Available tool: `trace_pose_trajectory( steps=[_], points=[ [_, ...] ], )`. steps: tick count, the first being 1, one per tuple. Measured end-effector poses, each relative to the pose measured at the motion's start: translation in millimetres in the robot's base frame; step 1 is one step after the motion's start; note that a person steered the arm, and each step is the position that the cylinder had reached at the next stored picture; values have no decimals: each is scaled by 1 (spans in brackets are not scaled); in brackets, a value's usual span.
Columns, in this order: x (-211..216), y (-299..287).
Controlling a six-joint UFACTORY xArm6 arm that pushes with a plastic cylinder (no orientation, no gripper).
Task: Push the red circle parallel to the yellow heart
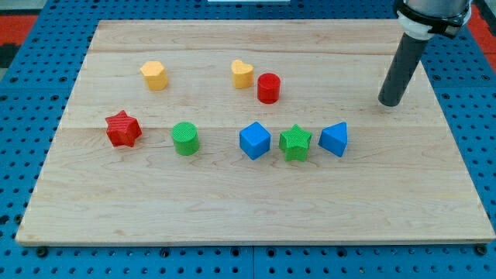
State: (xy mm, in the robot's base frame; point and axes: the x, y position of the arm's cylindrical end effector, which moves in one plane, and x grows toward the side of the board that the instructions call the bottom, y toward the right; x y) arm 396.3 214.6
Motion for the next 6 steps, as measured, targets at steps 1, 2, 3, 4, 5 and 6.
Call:
trace_pose_trajectory(
  steps=[1, 2, 3, 4, 5, 6],
  points=[
    [0, 0],
    [0, 0],
    [-2, 0],
    [39, -1],
    [36, -31],
    [27, -98]
  ],
)
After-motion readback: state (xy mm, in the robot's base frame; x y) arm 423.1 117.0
